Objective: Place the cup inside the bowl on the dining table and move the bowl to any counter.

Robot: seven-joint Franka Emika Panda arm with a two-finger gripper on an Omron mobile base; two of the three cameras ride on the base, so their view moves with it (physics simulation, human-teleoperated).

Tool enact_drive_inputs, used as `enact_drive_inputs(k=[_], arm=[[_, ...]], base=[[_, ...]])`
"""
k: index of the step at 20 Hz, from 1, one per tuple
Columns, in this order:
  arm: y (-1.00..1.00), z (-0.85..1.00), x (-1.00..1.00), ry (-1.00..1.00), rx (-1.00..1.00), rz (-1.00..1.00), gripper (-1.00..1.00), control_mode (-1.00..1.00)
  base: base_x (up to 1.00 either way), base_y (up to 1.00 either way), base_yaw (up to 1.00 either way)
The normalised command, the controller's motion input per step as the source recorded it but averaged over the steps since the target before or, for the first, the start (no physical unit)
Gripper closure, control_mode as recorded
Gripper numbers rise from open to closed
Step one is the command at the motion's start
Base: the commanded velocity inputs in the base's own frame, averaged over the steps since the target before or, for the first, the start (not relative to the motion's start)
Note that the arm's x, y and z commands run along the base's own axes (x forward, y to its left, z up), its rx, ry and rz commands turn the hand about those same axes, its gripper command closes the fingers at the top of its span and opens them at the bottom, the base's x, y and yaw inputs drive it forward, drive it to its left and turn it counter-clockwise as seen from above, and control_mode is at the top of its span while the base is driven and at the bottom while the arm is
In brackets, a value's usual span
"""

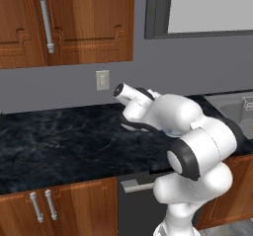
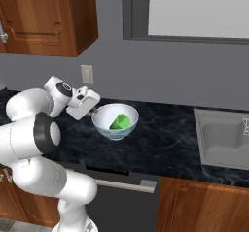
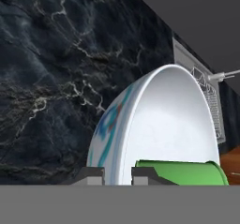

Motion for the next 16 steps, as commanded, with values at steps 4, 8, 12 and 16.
enact_drive_inputs(k=[4, 8, 12, 16], arm=[[0.00, -0.37, 0.22, 0.00, 0.00, 0.00, 1.00, -1.00], [0.00, -0.42, 0.23, 0.00, 0.00, 0.00, 1.00, -1.00], [-0.02, -0.33, 0.21, 0.00, 0.00, 0.00, 1.00, -1.00], [0.00, -0.29, 0.21, 0.00, -0.01, 0.00, 1.00, -1.00]], base=[[0.00, 0.00, 0.00], [0.00, 0.00, 0.00], [0.00, 0.00, 0.00], [0.00, 0.00, 0.00]])
